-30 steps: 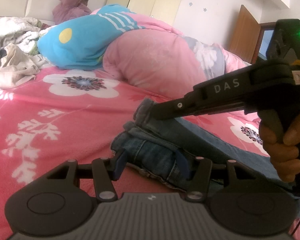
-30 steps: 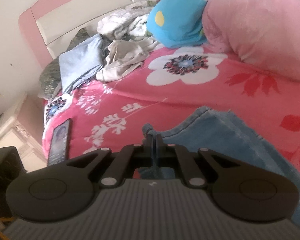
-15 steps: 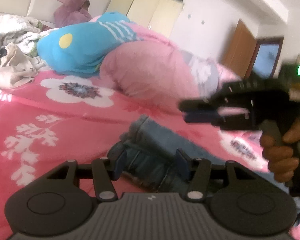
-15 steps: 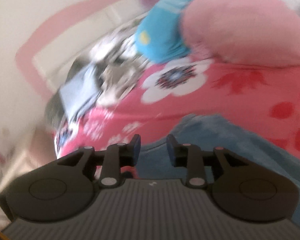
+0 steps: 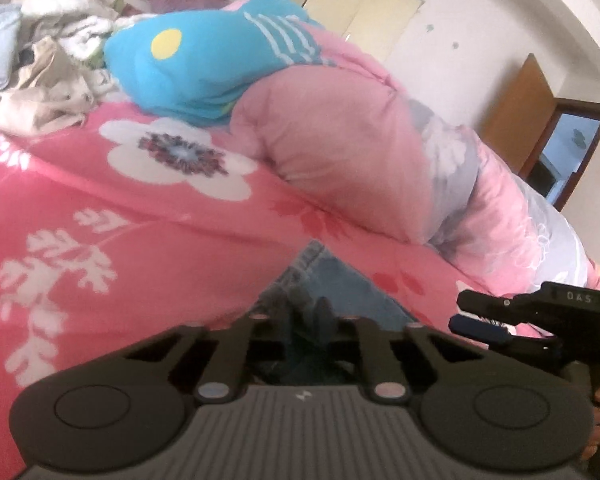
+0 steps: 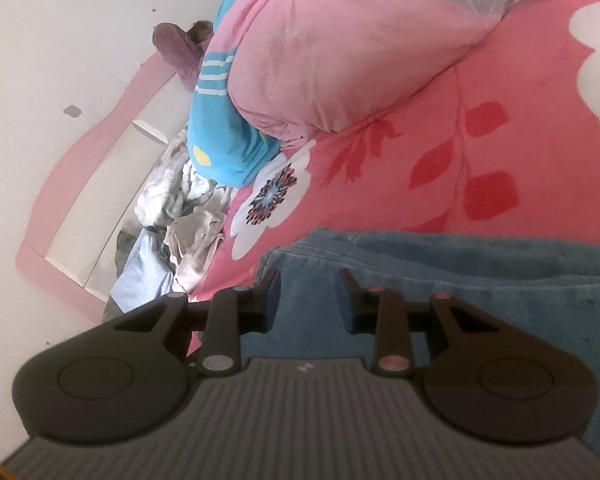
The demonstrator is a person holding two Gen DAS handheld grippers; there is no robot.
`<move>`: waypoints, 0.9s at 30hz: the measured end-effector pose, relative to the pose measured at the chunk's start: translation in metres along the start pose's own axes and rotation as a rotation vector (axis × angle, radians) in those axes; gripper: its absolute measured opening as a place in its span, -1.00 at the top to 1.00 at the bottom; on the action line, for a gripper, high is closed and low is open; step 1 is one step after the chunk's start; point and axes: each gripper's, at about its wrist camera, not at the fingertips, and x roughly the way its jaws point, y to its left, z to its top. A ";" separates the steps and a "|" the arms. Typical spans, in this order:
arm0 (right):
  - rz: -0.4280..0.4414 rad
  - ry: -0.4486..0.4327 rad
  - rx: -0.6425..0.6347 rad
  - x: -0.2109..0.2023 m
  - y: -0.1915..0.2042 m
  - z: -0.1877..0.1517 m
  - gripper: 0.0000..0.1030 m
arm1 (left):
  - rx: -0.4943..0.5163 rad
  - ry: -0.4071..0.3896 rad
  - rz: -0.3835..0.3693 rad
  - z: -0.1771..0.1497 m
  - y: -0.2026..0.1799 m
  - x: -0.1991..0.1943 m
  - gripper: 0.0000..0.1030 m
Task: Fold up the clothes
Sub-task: 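Lower the left tool onto the folded jeans edge and close it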
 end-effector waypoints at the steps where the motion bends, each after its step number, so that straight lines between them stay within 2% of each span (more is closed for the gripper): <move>1: 0.004 0.003 -0.005 0.001 0.000 0.001 0.42 | 0.009 -0.022 -0.018 0.001 -0.002 -0.002 0.85; 6: 0.029 -0.001 -0.018 0.004 0.000 0.008 0.42 | 0.144 -0.168 -0.158 0.007 -0.024 -0.017 0.87; 8: 0.032 0.001 -0.014 0.006 -0.002 0.009 0.42 | 0.129 -0.131 -0.128 0.008 -0.019 -0.008 0.87; 11: 0.024 0.008 0.006 0.008 -0.008 0.007 0.42 | 0.045 0.028 -0.049 0.002 0.007 0.019 0.86; 12: 0.021 0.009 0.012 0.009 -0.009 0.007 0.42 | 0.002 0.050 -0.056 -0.001 0.016 0.022 0.85; 14: 0.017 0.006 0.020 0.009 -0.012 0.006 0.42 | -0.035 0.036 -0.079 -0.003 0.022 0.019 0.82; 19: 0.006 0.005 0.029 0.009 -0.014 0.005 0.42 | 0.000 0.005 -0.051 -0.003 0.016 0.009 0.74; 21: 0.010 0.004 0.019 0.009 -0.012 0.005 0.42 | 0.003 -0.021 -0.036 -0.003 0.014 0.002 0.56; 23: 0.013 0.003 0.014 0.008 -0.012 0.005 0.42 | -0.002 -0.043 -0.017 -0.001 0.015 -0.003 0.00; 25: 0.011 0.001 0.019 0.007 -0.013 0.004 0.42 | -0.011 -0.061 0.000 0.000 0.016 -0.006 -0.07; 27: 0.010 0.001 0.023 0.006 -0.013 0.004 0.42 | -0.035 -0.030 0.002 0.003 0.019 0.000 -0.07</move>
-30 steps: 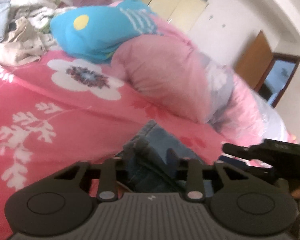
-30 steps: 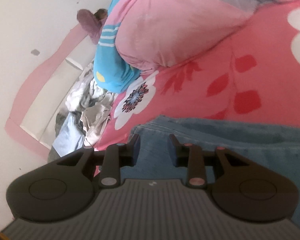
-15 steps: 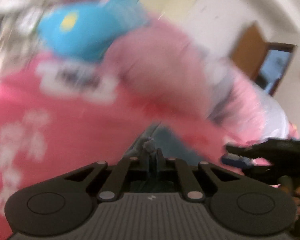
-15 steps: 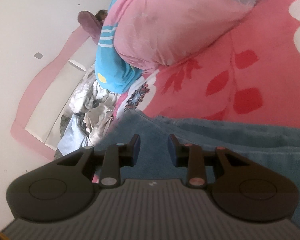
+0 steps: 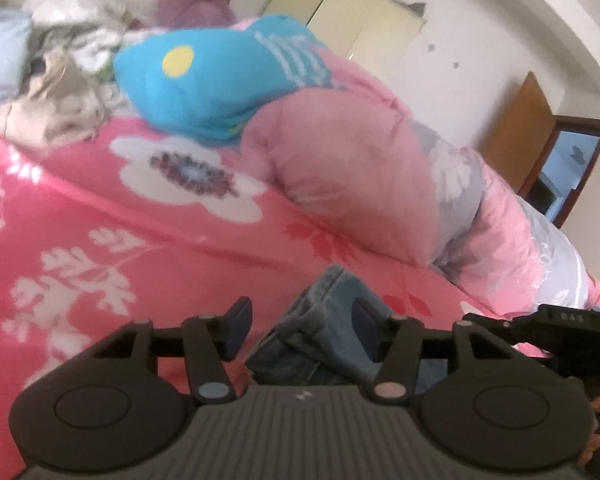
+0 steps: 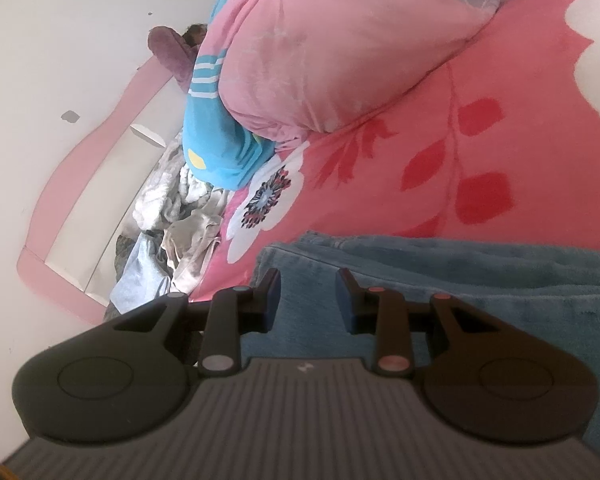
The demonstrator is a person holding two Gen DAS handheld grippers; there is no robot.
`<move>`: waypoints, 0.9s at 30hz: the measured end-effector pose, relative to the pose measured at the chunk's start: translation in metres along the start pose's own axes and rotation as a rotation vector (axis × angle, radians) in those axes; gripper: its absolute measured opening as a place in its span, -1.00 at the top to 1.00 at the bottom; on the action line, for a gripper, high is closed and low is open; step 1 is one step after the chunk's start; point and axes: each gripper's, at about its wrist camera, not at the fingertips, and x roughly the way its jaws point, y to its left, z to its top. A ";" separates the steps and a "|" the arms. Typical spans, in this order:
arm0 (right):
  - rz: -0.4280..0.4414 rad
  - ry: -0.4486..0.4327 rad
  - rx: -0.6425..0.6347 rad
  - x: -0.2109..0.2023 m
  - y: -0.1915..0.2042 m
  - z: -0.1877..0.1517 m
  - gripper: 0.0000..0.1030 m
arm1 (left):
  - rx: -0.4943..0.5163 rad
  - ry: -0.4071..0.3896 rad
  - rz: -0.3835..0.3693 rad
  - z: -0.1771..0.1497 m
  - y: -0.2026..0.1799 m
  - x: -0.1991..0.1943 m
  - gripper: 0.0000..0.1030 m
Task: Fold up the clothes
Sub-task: 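Lower the left tool onto the folded jeans edge and close it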
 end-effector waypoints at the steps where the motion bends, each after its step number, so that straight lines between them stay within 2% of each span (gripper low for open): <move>1: -0.001 0.001 0.001 0.000 0.000 0.000 0.42 | -0.012 0.017 -0.006 0.000 0.002 0.004 -0.07; 4: 0.001 0.007 -0.021 0.001 0.007 0.001 0.42 | -0.034 0.046 -0.009 -0.001 0.004 0.015 -0.02; 6: 0.002 0.001 -0.046 -0.001 0.014 0.003 0.42 | -0.054 0.045 -0.008 -0.001 0.006 0.019 0.08; 7: 0.000 -0.004 -0.059 -0.003 0.017 0.004 0.42 | -0.069 0.041 -0.010 -0.001 0.009 0.020 0.19; 11: -0.060 -0.068 -0.078 -0.029 0.018 0.008 0.42 | -0.119 0.033 -0.038 -0.001 0.019 0.023 0.35; 14: -0.136 -0.142 -0.064 -0.070 0.009 0.012 0.42 | -0.117 0.020 -0.041 -0.003 0.020 0.026 0.40; 17: -0.254 -0.236 -0.061 -0.128 0.000 0.010 0.37 | -0.098 0.000 -0.043 -0.006 0.018 0.027 0.48; 20: -0.377 -0.315 -0.025 -0.183 -0.013 -0.004 0.33 | -0.094 -0.009 -0.047 -0.009 0.019 0.028 0.49; 22: -0.433 -0.327 -0.024 -0.208 -0.017 -0.019 0.32 | -0.111 -0.008 -0.055 -0.010 0.022 0.028 0.49; 24: -0.488 -0.303 -0.070 -0.221 -0.014 -0.035 0.31 | -0.118 -0.012 -0.056 -0.010 0.022 0.027 0.49; 27: -0.537 -0.146 -0.320 -0.214 0.010 -0.067 0.20 | -0.113 -0.023 -0.045 -0.012 0.020 0.026 0.49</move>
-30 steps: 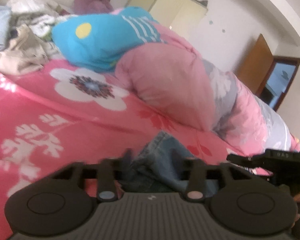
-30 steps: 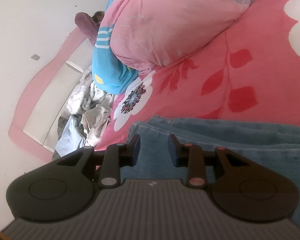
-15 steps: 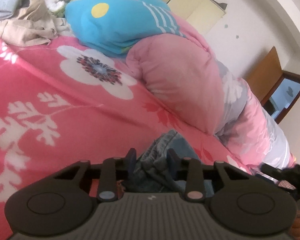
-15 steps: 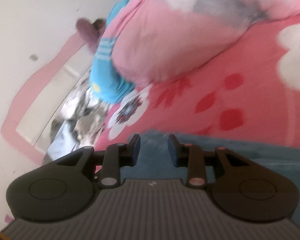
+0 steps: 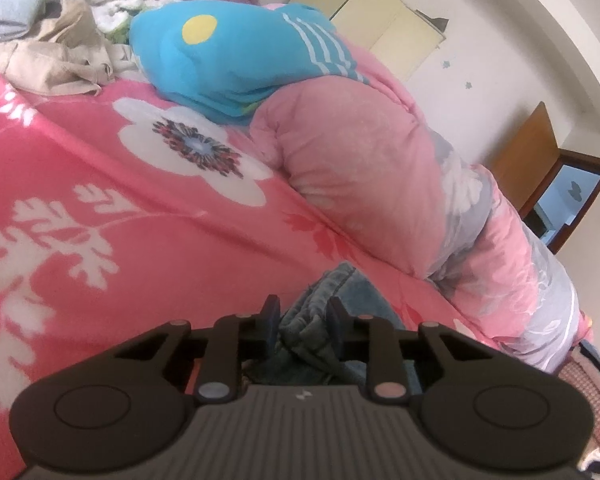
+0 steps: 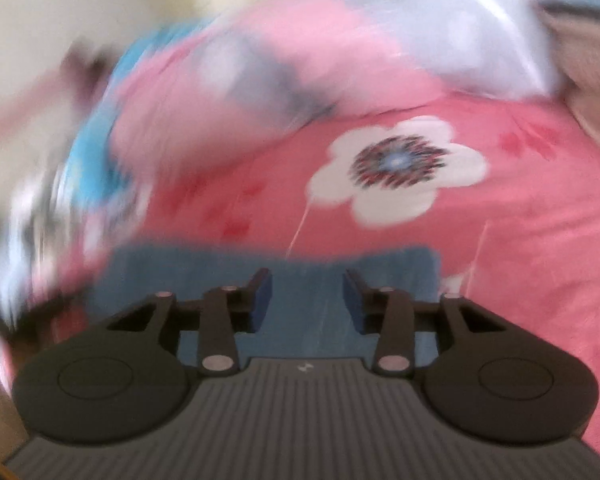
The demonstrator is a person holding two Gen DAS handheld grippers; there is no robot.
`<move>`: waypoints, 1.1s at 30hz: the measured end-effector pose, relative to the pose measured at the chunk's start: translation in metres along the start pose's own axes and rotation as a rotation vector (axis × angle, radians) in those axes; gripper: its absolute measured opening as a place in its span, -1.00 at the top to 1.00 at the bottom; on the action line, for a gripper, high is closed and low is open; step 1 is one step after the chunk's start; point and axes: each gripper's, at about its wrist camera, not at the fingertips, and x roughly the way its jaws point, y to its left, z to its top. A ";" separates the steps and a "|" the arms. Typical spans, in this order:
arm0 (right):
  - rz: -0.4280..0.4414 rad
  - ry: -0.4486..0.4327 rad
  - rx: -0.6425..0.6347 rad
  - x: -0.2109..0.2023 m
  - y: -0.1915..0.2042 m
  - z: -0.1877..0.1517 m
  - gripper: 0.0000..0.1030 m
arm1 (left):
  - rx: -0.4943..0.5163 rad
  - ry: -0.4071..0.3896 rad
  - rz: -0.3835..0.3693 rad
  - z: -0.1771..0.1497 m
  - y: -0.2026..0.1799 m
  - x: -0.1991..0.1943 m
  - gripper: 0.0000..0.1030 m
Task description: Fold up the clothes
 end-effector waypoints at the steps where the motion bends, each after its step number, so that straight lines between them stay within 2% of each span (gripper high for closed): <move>1: 0.000 0.015 -0.104 -0.005 0.013 -0.008 0.20 | 0.002 -0.003 0.004 -0.001 -0.001 0.000 0.49; 5: -0.004 0.063 -0.484 -0.015 0.059 -0.046 0.16 | -0.014 -0.010 0.010 -0.003 0.000 -0.003 0.49; 9: -0.137 0.092 -0.781 0.001 0.088 -0.078 0.16 | 0.023 -0.020 0.028 -0.005 -0.003 -0.004 0.49; 14: -0.361 0.101 -1.069 0.015 0.090 -0.111 0.19 | 0.027 -0.021 0.035 -0.006 -0.003 -0.003 0.49; 17: -0.446 0.092 -1.095 0.019 0.083 -0.114 0.20 | 0.031 -0.024 0.039 -0.007 -0.003 -0.004 0.49; 21: -0.462 0.051 -1.117 0.029 0.090 -0.118 0.24 | 0.028 -0.023 0.036 -0.006 -0.002 -0.004 0.49; 24: -0.575 0.018 -1.088 0.045 0.087 -0.116 0.28 | 0.026 -0.021 0.032 -0.006 -0.001 -0.004 0.49; 26: -0.619 0.013 -1.034 0.049 0.081 -0.113 0.58 | 0.027 -0.021 0.027 -0.006 -0.001 -0.004 0.49; 28: -0.625 0.006 -0.955 0.045 0.074 -0.111 0.75 | 0.032 -0.022 0.026 -0.006 -0.002 -0.004 0.49; 33: -0.657 -0.015 -0.904 0.041 0.072 -0.114 0.86 | 0.063 -0.016 0.009 -0.008 -0.007 -0.006 0.48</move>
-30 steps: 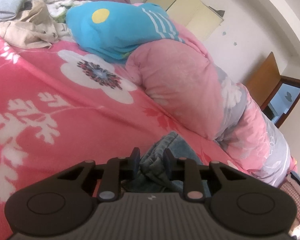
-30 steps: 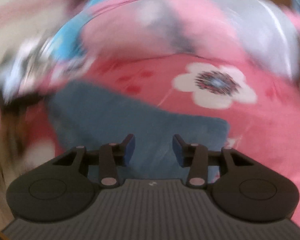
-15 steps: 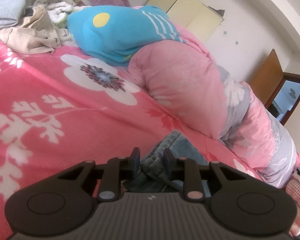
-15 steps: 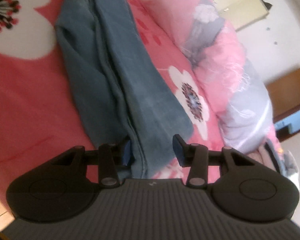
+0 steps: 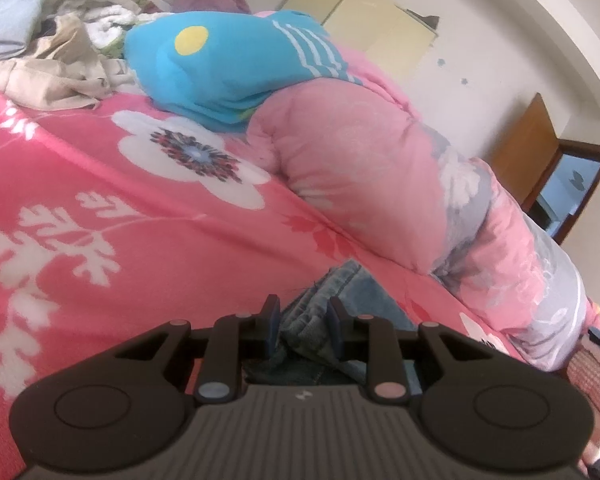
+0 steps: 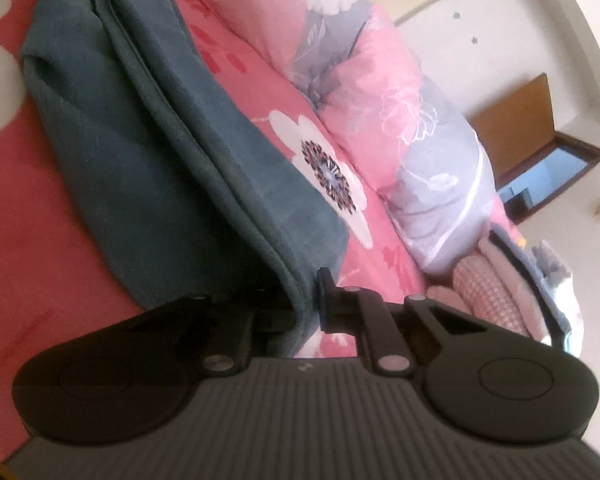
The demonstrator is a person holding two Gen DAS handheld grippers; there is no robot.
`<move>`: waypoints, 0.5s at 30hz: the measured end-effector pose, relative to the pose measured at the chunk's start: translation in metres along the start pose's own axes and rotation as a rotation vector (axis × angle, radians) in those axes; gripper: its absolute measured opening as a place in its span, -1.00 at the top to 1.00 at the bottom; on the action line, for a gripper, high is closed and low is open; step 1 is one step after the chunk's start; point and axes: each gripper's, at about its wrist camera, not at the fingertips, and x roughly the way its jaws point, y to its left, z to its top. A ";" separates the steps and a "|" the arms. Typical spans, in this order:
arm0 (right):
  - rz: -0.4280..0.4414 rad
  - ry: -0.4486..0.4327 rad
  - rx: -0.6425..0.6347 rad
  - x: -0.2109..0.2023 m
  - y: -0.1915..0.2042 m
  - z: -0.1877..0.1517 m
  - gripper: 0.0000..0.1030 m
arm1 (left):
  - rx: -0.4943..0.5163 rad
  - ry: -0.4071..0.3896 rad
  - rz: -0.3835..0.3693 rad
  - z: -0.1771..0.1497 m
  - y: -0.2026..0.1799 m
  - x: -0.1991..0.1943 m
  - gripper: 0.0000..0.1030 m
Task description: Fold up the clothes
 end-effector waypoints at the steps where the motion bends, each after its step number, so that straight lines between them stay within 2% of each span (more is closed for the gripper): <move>1: -0.004 0.008 0.008 0.001 0.000 -0.002 0.87 | 0.013 0.000 -0.004 -0.001 -0.002 -0.001 0.45; 4: -0.017 0.030 0.032 0.004 -0.001 -0.008 0.87 | 0.054 -0.002 -0.003 -0.003 -0.009 -0.001 0.37; 8: -0.005 0.042 0.068 0.004 0.002 -0.015 0.87 | 0.056 -0.002 0.001 -0.004 -0.010 -0.001 0.37; 15: -0.002 0.027 0.054 -0.002 0.008 -0.021 0.87 | 0.078 -0.001 0.012 -0.004 -0.012 -0.004 0.37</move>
